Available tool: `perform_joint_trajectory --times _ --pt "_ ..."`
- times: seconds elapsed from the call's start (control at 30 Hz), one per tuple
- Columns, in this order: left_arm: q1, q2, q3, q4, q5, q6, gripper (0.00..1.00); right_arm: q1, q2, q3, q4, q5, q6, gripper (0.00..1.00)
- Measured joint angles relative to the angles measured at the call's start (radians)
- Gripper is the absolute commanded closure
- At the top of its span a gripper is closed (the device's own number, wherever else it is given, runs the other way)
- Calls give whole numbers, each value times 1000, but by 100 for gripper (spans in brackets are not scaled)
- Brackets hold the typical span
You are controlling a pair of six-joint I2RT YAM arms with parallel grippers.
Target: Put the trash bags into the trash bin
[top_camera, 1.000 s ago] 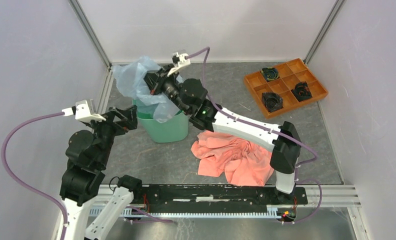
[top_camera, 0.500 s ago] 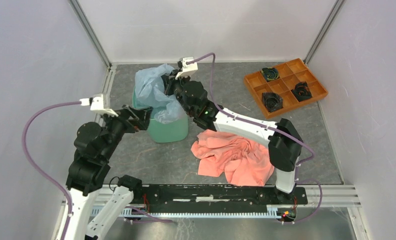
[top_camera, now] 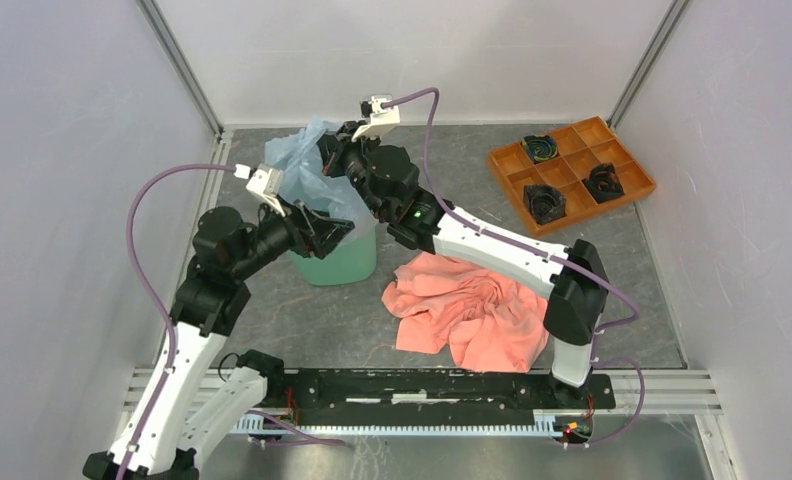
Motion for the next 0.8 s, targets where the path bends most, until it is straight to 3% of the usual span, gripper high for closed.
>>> perform_joint_trajectory --times 0.1,0.13,0.33,0.5,0.6,0.8 --pt "0 44 5 2 -63 -5 77 0 0 18 -14 -10 21 99" --pt "-3 62 12 -13 -126 -11 81 0 0 23 -15 -14 26 99" --pt "-4 121 30 -103 -519 -23 82 -5 -14 15 -25 -24 43 99" --pt "-4 149 33 -111 -726 2 81 -20 -49 -28 -22 -39 68 99" --pt "-4 195 33 -111 -756 26 81 -39 -62 -62 -20 -51 79 99" --pt "-4 193 -29 -24 -635 40 76 -59 -66 -166 -24 -79 86 99"
